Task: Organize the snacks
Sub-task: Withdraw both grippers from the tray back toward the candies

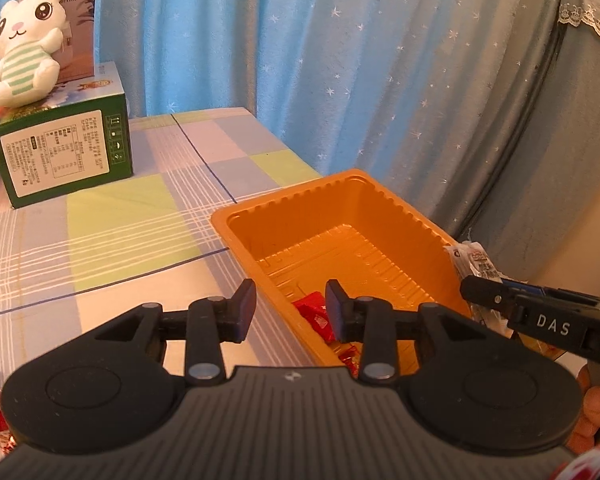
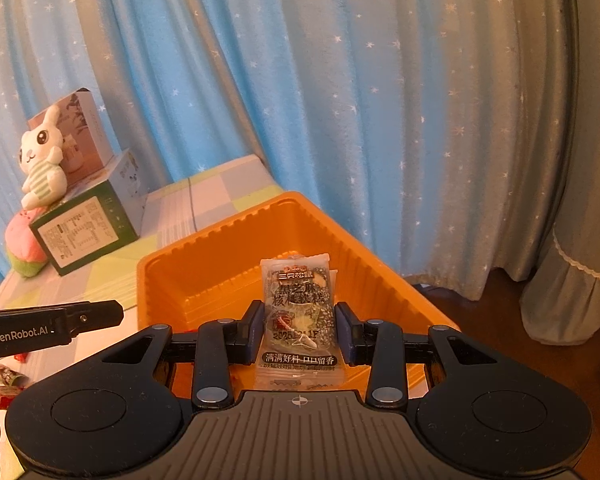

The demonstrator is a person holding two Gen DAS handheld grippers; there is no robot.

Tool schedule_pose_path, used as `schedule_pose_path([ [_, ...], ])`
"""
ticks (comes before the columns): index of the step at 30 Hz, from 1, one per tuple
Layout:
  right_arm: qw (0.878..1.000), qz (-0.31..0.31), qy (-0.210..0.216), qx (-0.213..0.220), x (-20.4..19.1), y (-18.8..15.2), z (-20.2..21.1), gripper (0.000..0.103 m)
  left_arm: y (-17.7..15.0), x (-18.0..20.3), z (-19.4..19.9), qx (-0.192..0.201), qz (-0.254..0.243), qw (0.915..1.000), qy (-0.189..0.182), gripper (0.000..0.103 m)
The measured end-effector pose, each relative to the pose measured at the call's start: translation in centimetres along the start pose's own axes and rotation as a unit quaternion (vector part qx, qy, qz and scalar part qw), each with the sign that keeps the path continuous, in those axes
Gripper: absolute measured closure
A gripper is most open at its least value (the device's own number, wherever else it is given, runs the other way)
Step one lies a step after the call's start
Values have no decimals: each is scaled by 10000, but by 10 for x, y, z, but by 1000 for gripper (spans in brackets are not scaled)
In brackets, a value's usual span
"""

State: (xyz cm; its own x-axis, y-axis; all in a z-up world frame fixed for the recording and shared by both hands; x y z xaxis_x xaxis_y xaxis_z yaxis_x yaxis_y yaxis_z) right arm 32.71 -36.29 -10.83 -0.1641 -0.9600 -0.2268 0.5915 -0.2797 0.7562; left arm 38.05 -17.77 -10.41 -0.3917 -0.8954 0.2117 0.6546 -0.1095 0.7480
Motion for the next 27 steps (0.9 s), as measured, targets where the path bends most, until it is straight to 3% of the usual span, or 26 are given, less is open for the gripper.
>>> schedule_pose_path([
  [4, 9991, -374, 201, -38, 1, 2, -2, 65, -1, -2, 4, 24, -30, 10000, 4, 69],
  [8, 9980, -599, 187, -25, 7, 4, -2, 42, -5, -6, 7, -2, -11, 10000, 3, 64],
  [17, 9978, -662, 94, 35, 8, 5, 3, 42, -15, -14, 18, -7, 2, 10000, 46, 56],
  [27, 9994, -292, 194, -28, -21, 0, 1, 42, -25, -30, 33, 25, 78, 9998, 177, 53],
])
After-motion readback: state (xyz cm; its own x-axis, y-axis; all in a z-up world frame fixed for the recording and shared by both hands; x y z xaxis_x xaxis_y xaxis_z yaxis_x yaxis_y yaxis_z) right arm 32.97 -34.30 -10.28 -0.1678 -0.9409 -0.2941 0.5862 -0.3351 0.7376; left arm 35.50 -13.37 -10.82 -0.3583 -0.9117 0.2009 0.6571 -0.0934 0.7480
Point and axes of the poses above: each gripper's, at about its wrist camera, not at the fingertips, and z roughly against the way its jaws point, x to its right, y to its top, the point moved 9 cm from there along -z, roughly the way its jaws point, and after that the axes turned 4 degrees about -y, right-handed, at the moved point
